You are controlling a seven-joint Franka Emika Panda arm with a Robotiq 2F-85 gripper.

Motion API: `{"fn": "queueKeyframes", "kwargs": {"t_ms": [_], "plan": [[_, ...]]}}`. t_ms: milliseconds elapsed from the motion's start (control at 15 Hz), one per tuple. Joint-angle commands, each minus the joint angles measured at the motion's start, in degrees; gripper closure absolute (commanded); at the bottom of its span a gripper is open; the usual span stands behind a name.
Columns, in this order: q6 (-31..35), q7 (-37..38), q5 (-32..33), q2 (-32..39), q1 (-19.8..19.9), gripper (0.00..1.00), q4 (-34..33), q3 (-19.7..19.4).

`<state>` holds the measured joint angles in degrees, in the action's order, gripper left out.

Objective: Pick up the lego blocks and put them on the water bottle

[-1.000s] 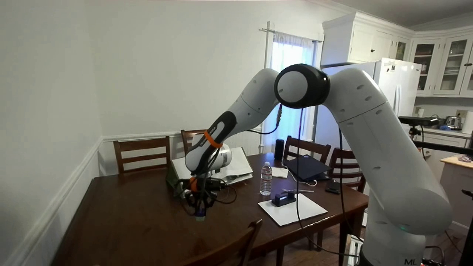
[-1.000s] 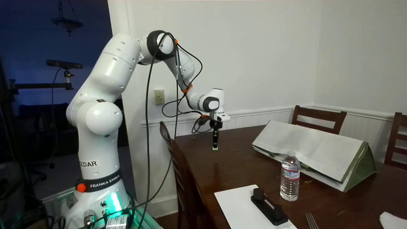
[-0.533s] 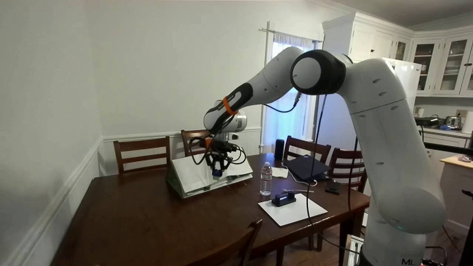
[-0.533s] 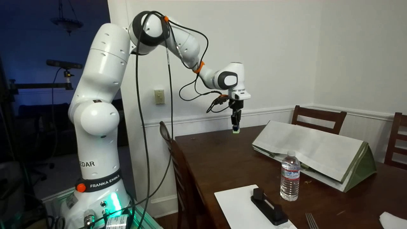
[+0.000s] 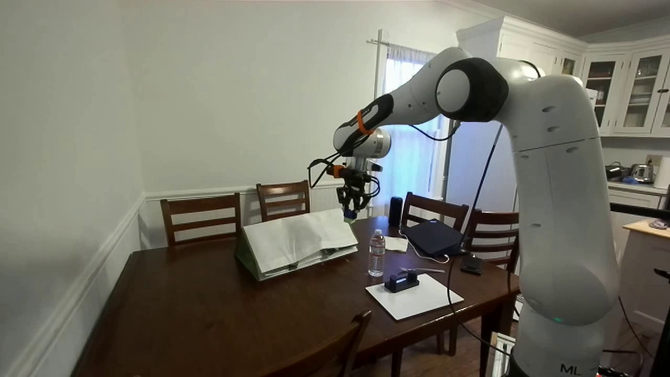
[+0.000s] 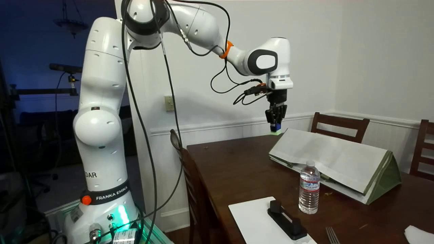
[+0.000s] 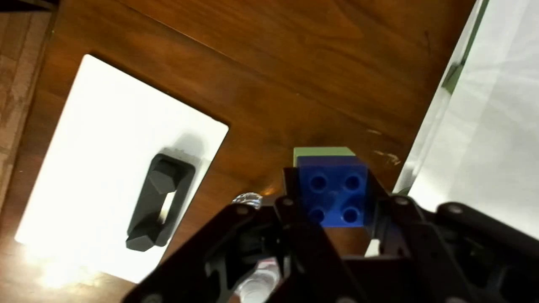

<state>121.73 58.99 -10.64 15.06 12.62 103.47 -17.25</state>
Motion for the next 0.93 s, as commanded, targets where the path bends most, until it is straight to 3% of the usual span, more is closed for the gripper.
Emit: {"fn": "queueKeyframes", "kwargs": {"t_ms": [0, 133, 200, 333, 600, 667, 867], "plan": [[-3.7, 1.5, -4.0, -3.6, 4.4, 0.89, 2.9, -2.1], [-3.7, 1.6, -6.3, -3.2, 7.0, 0.89, 3.0, -3.7], [-3.5, 0.6, -3.4, -1.6, 5.6, 0.64, 1.1, -2.7], [-3.6, 0.5, -4.6, -1.7, 7.4, 0.64, 1.4, -3.7], [-3.7, 0.8, -4.9, -1.6, 7.2, 0.64, 1.4, -3.5], [-3.7, 1.0, -4.9, -1.6, 7.1, 0.89, 1.4, -3.5], [-3.4, 2.0, -4.7, 1.3, 7.5, 0.89, -1.4, -3.8]]}}
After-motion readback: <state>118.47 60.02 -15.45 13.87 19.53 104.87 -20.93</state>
